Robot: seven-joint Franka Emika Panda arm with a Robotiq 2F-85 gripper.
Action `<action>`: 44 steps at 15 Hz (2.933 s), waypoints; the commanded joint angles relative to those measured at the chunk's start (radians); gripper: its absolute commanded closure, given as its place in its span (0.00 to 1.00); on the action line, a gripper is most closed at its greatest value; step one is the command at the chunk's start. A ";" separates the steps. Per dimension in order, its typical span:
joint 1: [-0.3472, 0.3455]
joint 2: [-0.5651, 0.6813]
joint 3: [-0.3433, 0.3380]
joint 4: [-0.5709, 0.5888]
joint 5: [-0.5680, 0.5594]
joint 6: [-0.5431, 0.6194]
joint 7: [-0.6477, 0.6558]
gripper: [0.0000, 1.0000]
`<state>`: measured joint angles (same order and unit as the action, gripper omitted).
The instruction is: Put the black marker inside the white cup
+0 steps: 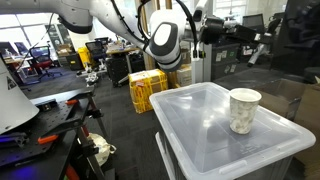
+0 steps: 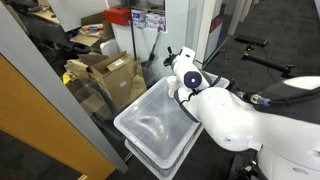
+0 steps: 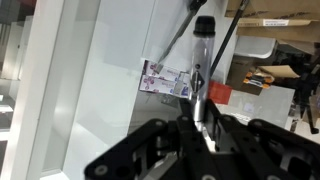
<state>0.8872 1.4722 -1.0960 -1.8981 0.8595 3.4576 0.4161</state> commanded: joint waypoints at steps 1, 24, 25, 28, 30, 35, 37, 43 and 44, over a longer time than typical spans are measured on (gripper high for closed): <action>-0.003 0.000 -0.023 0.024 0.038 0.000 -0.052 0.95; -0.098 0.001 0.098 0.075 0.017 -0.001 -0.083 0.95; -0.105 0.001 0.106 0.083 0.014 -0.001 -0.089 0.95; -0.126 0.003 0.130 0.113 0.010 -0.001 -0.103 0.95; -0.138 0.003 0.141 0.132 0.008 -0.001 -0.114 0.95; -0.169 0.003 0.162 0.182 -0.001 -0.001 -0.133 0.95; -0.180 0.003 0.169 0.196 -0.003 -0.001 -0.144 0.95; -0.194 0.004 0.183 0.215 0.004 -0.001 -0.155 0.43; -0.193 0.004 0.182 0.215 0.006 -0.001 -0.154 0.37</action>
<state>0.7134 1.4778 -0.9201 -1.7093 0.8629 3.4566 0.2960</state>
